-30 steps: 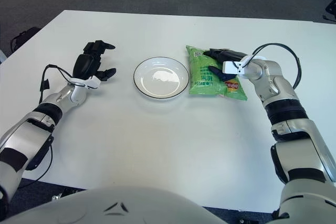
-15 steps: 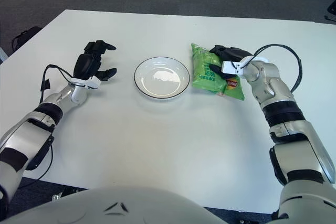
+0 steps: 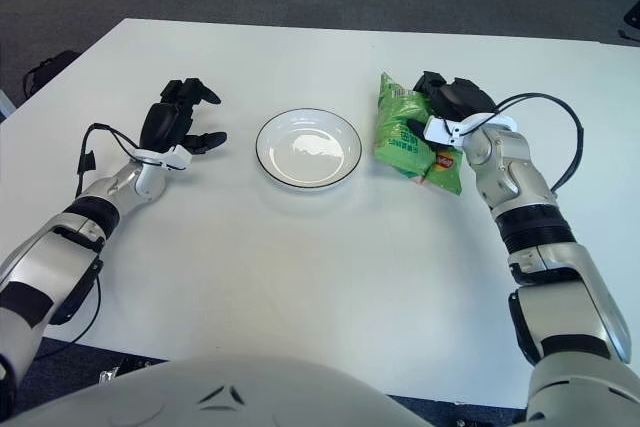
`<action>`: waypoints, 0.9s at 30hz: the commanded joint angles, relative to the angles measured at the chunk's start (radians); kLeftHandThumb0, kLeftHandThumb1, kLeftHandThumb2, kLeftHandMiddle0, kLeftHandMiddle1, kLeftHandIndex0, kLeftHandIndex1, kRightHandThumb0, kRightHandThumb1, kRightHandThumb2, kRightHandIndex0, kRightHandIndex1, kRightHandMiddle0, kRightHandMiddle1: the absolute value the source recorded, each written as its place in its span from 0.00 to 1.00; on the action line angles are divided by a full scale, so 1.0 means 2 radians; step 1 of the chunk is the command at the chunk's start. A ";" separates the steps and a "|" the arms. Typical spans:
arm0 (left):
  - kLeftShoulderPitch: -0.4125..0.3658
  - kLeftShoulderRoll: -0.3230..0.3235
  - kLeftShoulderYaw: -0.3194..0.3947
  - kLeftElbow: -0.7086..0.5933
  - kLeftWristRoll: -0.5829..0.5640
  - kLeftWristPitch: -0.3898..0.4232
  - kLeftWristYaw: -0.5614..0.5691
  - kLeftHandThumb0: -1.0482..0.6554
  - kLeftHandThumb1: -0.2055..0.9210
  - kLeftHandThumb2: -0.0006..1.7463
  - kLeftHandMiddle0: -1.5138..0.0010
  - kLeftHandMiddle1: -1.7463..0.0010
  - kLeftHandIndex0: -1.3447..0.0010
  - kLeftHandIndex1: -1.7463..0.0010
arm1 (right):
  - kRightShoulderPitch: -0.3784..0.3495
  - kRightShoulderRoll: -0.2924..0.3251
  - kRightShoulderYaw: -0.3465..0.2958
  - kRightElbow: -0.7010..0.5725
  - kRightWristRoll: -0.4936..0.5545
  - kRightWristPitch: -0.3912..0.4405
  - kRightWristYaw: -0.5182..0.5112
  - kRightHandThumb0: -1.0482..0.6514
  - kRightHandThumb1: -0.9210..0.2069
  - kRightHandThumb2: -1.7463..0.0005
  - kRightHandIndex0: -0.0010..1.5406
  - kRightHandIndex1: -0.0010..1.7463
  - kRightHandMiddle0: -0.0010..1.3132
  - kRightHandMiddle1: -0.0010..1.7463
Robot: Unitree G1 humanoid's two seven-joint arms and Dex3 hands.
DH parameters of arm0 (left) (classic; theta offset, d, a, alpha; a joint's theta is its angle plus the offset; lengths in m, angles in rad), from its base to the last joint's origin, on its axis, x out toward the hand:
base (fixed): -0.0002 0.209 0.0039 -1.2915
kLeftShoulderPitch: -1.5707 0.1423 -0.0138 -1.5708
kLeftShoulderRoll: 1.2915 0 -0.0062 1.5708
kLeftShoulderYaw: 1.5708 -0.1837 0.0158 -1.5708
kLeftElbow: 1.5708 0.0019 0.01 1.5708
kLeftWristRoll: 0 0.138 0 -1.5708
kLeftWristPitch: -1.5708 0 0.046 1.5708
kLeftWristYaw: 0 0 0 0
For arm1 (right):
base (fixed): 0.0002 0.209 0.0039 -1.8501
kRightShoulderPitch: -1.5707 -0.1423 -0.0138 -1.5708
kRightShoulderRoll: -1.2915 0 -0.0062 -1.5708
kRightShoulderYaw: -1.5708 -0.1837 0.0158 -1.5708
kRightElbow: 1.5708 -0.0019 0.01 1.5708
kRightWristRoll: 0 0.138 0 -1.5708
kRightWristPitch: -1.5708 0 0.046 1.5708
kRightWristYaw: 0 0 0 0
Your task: Put the snack into the plate.
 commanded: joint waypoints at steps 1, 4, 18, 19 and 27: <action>0.040 -0.012 -0.007 0.017 0.003 0.002 -0.007 0.41 1.00 0.30 0.83 0.41 0.86 0.00 | 0.037 0.019 0.003 0.015 0.005 0.018 0.002 0.62 0.73 0.15 0.53 0.86 0.47 1.00; 0.040 -0.012 -0.006 0.018 0.001 0.002 -0.011 0.41 1.00 0.30 0.83 0.42 0.86 0.00 | 0.042 0.023 -0.005 0.010 0.006 0.024 -0.011 0.62 0.73 0.14 0.54 0.88 0.45 1.00; 0.041 -0.012 0.000 0.020 -0.005 -0.003 -0.031 0.41 1.00 0.30 0.82 0.41 0.86 0.00 | 0.042 0.016 -0.038 -0.041 0.005 0.042 -0.033 0.62 0.71 0.14 0.51 0.94 0.41 1.00; 0.041 -0.012 0.000 0.021 -0.005 -0.002 -0.032 0.41 1.00 0.30 0.82 0.41 0.86 0.00 | 0.034 0.014 -0.042 -0.044 0.008 0.046 -0.027 0.62 0.69 0.14 0.49 0.95 0.41 1.00; 0.040 -0.014 0.002 0.025 -0.009 0.002 -0.042 0.41 1.00 0.30 0.82 0.40 0.86 0.00 | 0.001 0.016 -0.067 -0.072 0.030 0.080 0.008 0.62 0.70 0.13 0.50 0.96 0.41 1.00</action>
